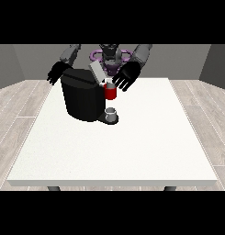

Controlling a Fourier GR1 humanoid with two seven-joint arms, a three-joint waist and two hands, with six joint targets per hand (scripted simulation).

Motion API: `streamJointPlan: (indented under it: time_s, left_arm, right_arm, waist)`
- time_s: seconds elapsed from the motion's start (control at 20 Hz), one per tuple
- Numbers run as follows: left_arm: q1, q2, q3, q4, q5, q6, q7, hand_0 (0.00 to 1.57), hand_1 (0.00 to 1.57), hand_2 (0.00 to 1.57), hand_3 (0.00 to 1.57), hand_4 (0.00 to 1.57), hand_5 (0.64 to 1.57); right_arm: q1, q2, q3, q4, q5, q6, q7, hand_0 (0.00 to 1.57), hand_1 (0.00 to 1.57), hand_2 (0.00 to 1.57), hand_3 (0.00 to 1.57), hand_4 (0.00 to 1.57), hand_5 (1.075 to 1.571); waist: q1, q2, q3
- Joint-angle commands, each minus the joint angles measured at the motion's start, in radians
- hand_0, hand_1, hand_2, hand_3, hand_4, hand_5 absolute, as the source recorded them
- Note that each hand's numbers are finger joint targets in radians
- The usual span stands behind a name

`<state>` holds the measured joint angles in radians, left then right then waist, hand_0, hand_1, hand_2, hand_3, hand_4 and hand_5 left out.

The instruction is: Insert the coffee pod into the coffee machine and close the lid

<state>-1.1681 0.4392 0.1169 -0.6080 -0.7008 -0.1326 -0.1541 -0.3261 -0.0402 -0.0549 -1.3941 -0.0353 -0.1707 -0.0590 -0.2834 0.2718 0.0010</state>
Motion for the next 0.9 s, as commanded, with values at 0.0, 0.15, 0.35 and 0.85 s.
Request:
streamJointPlan:
  time_s: [0.0,0.15,0.35,0.85]
  left_arm:
    - [0.007,0.023,-0.002,0.025,-0.019,0.019,-0.04,0.91,0.91,1.02,0.86,0.36,1.571]
    - [-0.002,0.042,-0.043,0.011,-0.043,-0.066,-0.05,0.0,0.0,0.0,0.0,0.0,1.571]
    - [0.03,-0.022,-0.07,-0.005,-0.06,-0.053,-0.025,0.0,0.0,0.0,0.0,0.0,1.571]
    - [0.03,0.01,-0.051,-0.027,-0.061,-0.087,-0.04,0.0,0.0,0.0,0.0,0.0,1.571]
  right_arm:
    - [0.018,0.033,0.066,-0.053,0.038,-0.018,0.037,0.0,0.0,0.0,0.0,0.42,1.571]
    - [0.02,0.012,0.012,-0.002,0.015,-0.01,-0.033,0.0,0.0,0.0,0.0,0.46,1.571]
    - [0.033,0.008,-0.005,0.039,0.009,-0.012,-0.027,0.0,0.0,0.0,0.0,0.42,1.571]
    - [0.018,-0.041,-0.063,0.079,-0.031,0.021,-0.029,0.0,0.0,0.0,0.0,0.38,1.571]
  waist:
    - [-0.032,0.021,-0.0013]
    - [-0.004,0.01,-0.0006]
    - [0.019,-0.02,-0.0006]
    - [0.059,-0.05,-0.0007]
